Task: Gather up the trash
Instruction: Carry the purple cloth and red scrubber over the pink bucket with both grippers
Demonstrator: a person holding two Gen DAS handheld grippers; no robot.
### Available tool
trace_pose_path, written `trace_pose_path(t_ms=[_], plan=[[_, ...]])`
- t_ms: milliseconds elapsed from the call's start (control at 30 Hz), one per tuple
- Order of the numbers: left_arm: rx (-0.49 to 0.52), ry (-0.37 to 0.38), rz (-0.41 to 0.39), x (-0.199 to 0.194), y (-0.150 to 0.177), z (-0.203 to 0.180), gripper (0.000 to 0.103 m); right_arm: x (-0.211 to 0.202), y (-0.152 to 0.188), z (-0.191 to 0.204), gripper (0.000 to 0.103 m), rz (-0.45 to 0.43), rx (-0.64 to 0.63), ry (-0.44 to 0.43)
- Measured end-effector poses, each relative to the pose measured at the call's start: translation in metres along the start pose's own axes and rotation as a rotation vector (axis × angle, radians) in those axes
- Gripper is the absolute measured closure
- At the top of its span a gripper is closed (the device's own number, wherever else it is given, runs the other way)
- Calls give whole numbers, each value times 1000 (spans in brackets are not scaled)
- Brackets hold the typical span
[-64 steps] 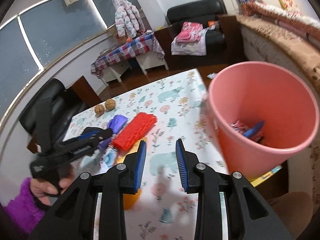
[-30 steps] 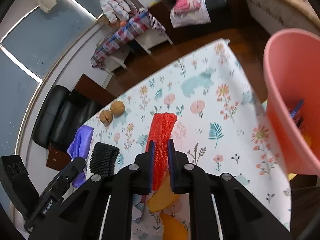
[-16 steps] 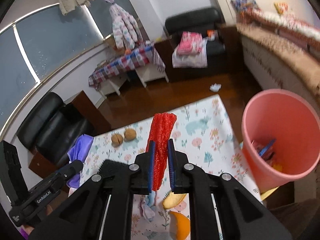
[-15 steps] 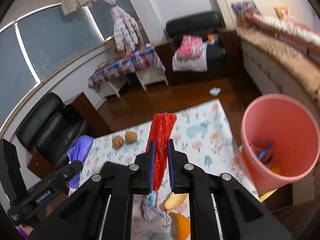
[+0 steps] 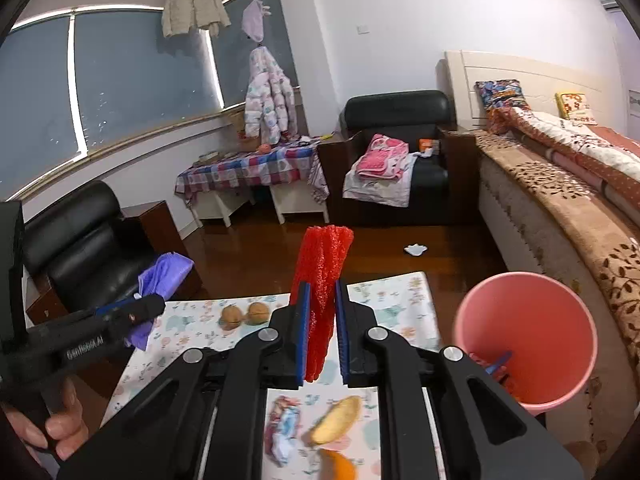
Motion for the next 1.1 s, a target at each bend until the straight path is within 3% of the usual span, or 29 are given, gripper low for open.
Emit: trace_pose_path(t_ms=[200, 633, 833, 1100], plan=[[12, 25, -31, 15, -12, -46, 70, -16, -9, -49, 90, -62, 6, 77], [107, 180, 69, 88, 3, -160, 70, -15, 0, -159, 90, -89, 0, 249], [175, 247, 112, 126, 12, -208, 70, 0, 8, -189, 90, -71, 44, 257], [220, 296, 201, 172, 37, -240, 70, 30, 28, -214, 90, -11, 79, 268]])
Point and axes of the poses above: each gripper's, at about its wrist camera, not at the fingertips, and x roughly the way its jaws point, z to its left, y to its underside, the point moved 5 cm from there along x, roughly the way its jaws point, and after that the axes turned 9 degrees about y, right-handed, at the moved point
